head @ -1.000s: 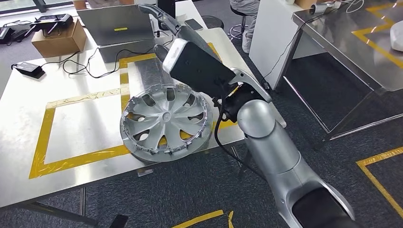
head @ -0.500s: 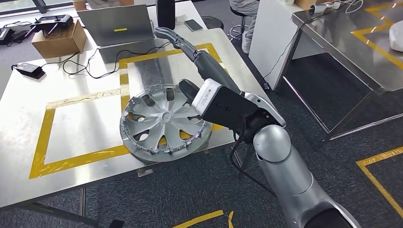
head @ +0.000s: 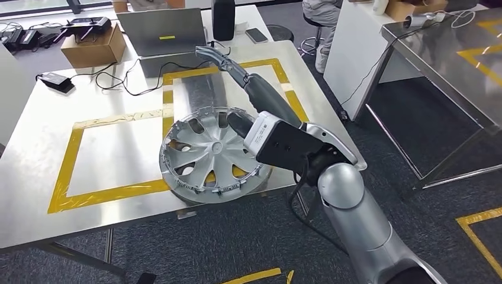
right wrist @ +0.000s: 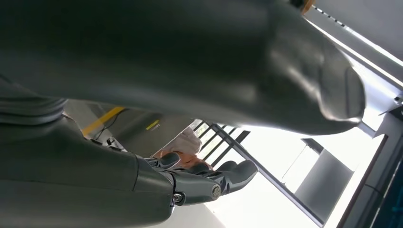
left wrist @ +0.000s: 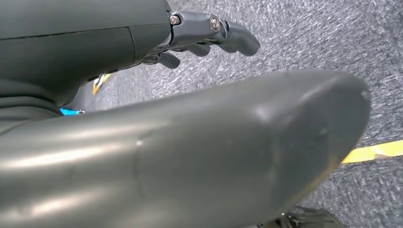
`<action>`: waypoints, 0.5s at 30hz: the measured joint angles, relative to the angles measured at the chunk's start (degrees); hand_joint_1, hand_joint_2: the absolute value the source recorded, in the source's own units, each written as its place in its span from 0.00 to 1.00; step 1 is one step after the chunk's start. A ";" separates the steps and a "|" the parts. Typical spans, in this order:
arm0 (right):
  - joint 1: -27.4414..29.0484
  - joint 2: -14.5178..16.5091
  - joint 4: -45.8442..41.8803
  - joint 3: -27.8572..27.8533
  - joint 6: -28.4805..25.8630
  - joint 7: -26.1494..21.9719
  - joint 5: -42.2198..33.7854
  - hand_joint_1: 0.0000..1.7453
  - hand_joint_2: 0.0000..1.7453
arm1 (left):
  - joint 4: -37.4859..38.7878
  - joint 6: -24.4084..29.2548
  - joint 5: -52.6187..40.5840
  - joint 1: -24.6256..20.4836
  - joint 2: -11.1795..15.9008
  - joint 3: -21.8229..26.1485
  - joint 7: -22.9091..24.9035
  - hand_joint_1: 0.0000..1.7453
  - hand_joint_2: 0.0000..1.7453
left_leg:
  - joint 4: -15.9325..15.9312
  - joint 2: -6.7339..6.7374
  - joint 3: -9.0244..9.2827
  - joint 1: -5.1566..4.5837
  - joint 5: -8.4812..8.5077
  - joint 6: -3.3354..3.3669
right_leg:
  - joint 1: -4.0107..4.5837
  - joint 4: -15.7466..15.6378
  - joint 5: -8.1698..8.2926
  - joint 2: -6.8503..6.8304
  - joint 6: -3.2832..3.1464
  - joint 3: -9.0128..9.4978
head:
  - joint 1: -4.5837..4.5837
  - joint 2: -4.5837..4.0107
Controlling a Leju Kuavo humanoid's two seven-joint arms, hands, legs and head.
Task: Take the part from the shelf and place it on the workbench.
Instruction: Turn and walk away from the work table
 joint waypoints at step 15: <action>0.10 0.11 0.01 0.00 -0.28 -0.08 1.02 0.00 0.00 | 0.02 -0.01 -0.62 -0.23 -0.08 0.04 0.00 0.00 0.00 | 18.87 3.60 -11.22 -0.08 -6.83 -1.81 | 0.64 -0.95 -1.49 -4.03 -3.62 1.32 | -0.77 -0.01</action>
